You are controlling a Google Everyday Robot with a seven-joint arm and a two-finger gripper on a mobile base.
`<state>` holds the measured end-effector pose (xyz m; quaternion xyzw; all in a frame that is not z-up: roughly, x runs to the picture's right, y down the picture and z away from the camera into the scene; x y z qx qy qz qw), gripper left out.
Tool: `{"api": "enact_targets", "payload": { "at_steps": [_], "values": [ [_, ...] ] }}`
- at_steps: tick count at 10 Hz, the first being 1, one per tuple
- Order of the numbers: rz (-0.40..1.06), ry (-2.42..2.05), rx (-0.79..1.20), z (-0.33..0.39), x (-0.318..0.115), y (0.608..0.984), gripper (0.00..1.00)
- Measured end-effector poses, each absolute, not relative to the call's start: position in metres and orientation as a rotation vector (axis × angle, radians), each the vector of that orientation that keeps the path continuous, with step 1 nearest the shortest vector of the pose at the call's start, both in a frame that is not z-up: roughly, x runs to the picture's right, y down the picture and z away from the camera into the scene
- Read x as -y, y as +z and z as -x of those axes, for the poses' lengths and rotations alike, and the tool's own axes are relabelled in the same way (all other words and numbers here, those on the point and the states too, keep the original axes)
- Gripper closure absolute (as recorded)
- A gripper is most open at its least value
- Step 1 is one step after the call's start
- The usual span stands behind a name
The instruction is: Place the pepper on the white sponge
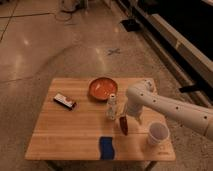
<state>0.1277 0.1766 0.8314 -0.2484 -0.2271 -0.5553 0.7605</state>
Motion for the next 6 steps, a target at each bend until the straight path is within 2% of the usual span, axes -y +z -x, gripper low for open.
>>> {"api": "enact_targets", "payload": {
  "at_steps": [2, 3, 6],
  "values": [
    [0.544, -1.257, 0.484, -0.12, -0.181, 0.841, 0.2],
    [0.544, -1.274, 0.477, -0.115, -0.183, 0.846, 0.25],
    [0.54, -1.301, 0.452, -0.104, -0.182, 0.856, 0.55]
  ]
}}
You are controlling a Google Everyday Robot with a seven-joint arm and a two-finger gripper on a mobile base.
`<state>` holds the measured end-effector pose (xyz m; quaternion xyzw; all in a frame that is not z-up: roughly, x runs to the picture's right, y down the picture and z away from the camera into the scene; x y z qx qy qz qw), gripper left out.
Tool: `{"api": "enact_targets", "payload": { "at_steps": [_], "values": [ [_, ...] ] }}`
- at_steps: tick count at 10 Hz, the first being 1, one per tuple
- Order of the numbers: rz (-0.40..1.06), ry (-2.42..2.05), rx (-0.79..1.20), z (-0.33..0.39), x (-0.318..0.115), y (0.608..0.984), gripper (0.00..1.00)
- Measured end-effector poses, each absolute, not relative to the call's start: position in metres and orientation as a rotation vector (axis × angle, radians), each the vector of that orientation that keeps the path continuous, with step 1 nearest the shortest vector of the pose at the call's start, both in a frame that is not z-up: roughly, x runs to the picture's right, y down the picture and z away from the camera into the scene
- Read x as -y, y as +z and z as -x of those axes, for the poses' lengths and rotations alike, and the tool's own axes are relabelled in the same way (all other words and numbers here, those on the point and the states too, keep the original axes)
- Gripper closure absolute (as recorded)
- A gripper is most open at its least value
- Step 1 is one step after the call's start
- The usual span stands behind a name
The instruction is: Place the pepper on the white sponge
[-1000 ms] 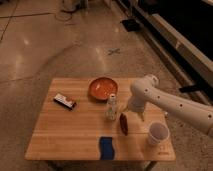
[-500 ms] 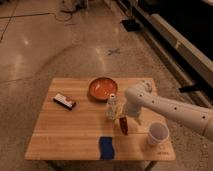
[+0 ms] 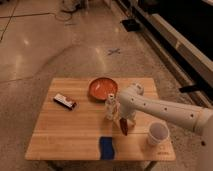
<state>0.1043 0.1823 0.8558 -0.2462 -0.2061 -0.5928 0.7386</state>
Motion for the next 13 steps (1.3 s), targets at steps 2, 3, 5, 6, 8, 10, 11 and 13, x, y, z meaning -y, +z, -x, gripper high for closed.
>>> {"api": "enact_targets", "payload": {
  "at_steps": [2, 3, 5, 6, 8, 10, 11, 13],
  "values": [
    [0.538, -1.305, 0.441, -0.102, -0.181, 0.855, 0.76],
    [0.536, -1.303, 0.435, -0.102, -0.179, 0.85, 0.88],
    [0.534, -1.297, 0.426, -0.103, -0.175, 0.833, 1.0],
    [0.536, -1.295, 0.429, -0.102, -0.175, 0.821, 1.0],
    [0.538, -1.297, 0.445, -0.099, -0.178, 0.798, 1.0],
    [0.539, -1.305, 0.468, -0.094, -0.185, 0.777, 1.0],
    [0.54, -1.316, 0.485, -0.089, -0.193, 0.765, 1.0],
    [0.534, -1.34, 0.521, -0.076, -0.206, 0.75, 1.0]
  ]
}}
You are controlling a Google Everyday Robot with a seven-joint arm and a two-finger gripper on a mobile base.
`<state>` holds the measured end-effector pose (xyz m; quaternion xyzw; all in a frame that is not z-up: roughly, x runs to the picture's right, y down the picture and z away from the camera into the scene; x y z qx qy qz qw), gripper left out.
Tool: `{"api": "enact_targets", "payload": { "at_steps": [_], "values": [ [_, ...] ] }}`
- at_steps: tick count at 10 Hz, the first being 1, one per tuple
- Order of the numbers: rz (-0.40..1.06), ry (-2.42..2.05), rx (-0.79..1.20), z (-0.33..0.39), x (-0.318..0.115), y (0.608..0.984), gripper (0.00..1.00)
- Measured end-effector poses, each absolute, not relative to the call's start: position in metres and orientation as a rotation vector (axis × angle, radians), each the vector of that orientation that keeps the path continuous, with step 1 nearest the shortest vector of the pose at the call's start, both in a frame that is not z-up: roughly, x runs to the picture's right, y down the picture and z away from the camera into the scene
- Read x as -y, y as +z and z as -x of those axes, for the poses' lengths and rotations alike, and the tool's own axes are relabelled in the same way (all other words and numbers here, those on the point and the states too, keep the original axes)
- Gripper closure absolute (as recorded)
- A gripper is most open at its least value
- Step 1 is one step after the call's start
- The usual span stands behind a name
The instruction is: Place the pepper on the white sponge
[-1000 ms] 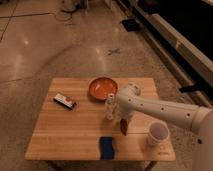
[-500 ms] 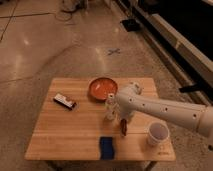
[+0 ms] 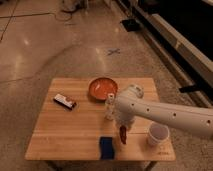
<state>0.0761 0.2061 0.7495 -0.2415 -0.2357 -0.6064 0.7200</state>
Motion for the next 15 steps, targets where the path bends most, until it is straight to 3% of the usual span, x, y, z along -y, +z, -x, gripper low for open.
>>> {"api": "enact_targets", "payload": {
  "at_steps": [8, 15],
  "values": [
    [0.455, -1.382, 0.673, -0.02, -0.262, 0.702, 1.0],
    [0.376, -1.41, 0.768, 0.008, -0.26, 0.717, 1.0]
  ]
}}
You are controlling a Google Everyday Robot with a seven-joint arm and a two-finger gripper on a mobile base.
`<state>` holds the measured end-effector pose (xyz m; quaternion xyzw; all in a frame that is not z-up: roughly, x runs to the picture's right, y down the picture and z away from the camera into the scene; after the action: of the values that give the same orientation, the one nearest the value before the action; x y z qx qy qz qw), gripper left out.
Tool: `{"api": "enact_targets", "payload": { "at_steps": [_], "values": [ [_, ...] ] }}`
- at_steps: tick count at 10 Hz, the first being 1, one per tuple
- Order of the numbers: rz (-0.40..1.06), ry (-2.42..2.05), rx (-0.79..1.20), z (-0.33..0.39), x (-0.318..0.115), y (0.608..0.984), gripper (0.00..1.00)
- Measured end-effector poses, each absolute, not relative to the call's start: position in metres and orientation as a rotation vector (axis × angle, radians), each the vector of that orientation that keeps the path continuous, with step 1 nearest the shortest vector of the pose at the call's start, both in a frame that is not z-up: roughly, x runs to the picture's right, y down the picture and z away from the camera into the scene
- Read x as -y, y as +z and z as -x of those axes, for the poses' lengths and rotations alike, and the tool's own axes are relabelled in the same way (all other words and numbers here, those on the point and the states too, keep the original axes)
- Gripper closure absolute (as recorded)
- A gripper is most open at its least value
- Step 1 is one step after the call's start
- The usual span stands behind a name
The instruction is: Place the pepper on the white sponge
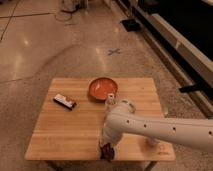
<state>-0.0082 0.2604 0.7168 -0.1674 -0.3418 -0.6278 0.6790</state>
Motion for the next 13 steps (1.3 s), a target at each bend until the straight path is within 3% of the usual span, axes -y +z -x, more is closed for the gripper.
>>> {"api": "enact_targets", "payload": {
  "at_steps": [2, 3, 10, 13],
  "values": [
    [0.378, -1.405, 0.777, 0.007, -0.262, 0.725, 1.0],
    [0.38, -1.402, 0.779, 0.006, -0.263, 0.729, 0.95],
    [0.389, -1.37, 0.777, -0.002, -0.262, 0.751, 0.24],
    [0.394, -1.364, 0.776, -0.003, -0.263, 0.755, 0.2]
  ]
}}
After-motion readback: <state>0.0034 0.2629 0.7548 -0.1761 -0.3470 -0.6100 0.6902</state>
